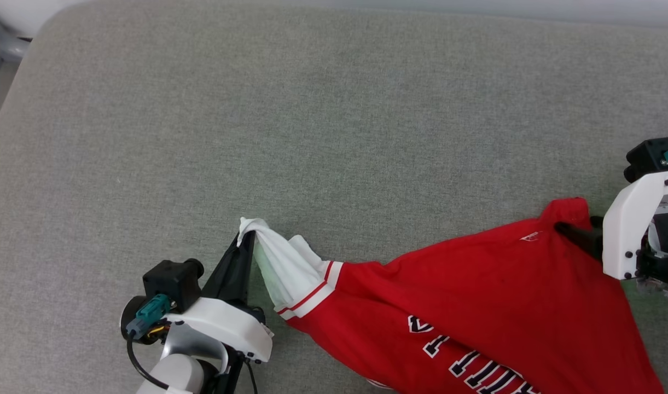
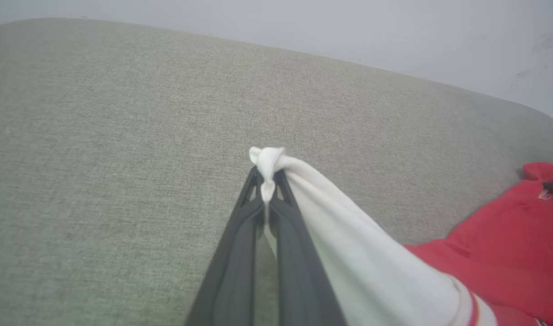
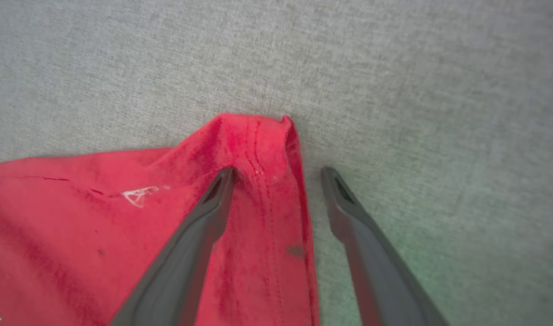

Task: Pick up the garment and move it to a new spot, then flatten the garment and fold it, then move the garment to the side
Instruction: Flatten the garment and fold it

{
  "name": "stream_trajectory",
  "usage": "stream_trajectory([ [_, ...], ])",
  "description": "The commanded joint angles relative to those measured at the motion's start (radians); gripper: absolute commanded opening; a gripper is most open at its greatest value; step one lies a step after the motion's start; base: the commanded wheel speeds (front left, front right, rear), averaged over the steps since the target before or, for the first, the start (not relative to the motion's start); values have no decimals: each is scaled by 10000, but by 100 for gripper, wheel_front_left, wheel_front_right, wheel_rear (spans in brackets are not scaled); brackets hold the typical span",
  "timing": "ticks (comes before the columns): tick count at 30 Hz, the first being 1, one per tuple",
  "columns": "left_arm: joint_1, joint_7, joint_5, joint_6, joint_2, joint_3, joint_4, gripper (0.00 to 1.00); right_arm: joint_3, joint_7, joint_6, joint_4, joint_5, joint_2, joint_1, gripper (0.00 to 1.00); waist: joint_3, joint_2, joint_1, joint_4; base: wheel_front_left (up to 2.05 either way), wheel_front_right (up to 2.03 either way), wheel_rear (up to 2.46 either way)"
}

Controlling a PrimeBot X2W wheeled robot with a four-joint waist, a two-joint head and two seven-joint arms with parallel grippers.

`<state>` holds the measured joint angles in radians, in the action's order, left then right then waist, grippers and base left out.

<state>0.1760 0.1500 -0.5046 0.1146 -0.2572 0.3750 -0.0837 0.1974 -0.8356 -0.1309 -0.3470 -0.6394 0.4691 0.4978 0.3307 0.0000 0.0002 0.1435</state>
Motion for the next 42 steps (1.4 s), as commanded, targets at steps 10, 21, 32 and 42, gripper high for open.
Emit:
stream_trajectory([
  [10, 238, 270, -96, -107, 71, 3, -370, 0, 1405, -254, -11, -997, -1082, -46, -275, 0, 174, 0, -2, -18, 0, 0, 0],
  [21, 574, -70, -168, 207, -329, -341, -553, 0, 1181, 1393, 4, -773, -1395, 351, 681, 0, -1071, 0, -2, -622, 0, 0, 0],
  [32, 3336, -1103, -265, -154, -851, -698, -989, 0, 268, 2282, 4, -1246, -551, -76, 1719, 0, -1407, 0, -2, -1327, 0, 0, 0],
  [42, 7162, -1648, -101, -624, -1272, -938, -2819, 0, -618, 2986, 4, -1689, 524, -1092, 4312, 0, -472, 0, -2, -2035, 0, 0, 0],
])
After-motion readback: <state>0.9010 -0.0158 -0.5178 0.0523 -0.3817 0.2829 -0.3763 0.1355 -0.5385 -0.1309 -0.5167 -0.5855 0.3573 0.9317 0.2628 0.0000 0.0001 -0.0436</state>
